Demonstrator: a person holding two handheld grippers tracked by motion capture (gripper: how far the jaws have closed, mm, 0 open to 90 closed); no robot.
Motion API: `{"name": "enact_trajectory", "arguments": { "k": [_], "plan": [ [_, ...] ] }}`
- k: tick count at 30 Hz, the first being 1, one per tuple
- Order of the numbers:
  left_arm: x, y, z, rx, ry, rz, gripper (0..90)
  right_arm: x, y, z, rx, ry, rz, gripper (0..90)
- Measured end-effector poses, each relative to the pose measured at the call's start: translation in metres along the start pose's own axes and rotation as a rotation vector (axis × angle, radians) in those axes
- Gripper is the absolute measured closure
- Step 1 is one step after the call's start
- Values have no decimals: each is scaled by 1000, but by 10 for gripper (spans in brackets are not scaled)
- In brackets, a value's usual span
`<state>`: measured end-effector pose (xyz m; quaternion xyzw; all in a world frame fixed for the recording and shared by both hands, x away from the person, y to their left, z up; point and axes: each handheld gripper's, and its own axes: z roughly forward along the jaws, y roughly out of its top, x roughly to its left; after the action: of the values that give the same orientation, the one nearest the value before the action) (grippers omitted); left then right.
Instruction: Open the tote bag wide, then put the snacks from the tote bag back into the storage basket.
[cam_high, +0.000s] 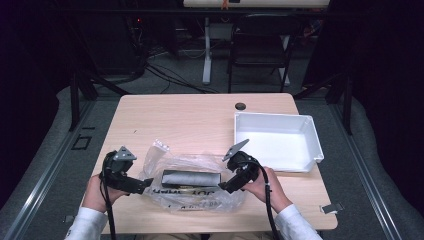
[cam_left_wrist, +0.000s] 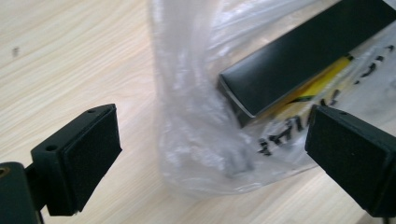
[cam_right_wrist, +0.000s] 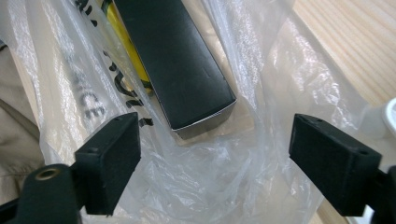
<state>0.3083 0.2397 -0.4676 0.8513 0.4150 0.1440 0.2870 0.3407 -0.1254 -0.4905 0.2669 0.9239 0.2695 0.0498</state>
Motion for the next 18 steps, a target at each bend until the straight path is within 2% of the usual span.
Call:
{"name": "enact_trajectory", "arguments": {
  "k": [4,6,7,10,15,18],
  "plan": [
    [11,-7,-2,6,27,-37,27,2,2,3,43,10,-27,113],
    [15,-10,-1,26,44,-49,25,4,2,5,50,14,-30,97],
    [17,-11,0,24,53,-52,25,5,2,6,48,9,-31,70],
    [23,-16,2,31,67,-74,24,7,3,7,55,12,-41,64],
    [33,-23,6,34,87,-108,19,9,5,7,64,28,-58,61],
    [37,-27,8,48,78,-121,16,10,7,8,71,39,-65,60]
  ]
}}
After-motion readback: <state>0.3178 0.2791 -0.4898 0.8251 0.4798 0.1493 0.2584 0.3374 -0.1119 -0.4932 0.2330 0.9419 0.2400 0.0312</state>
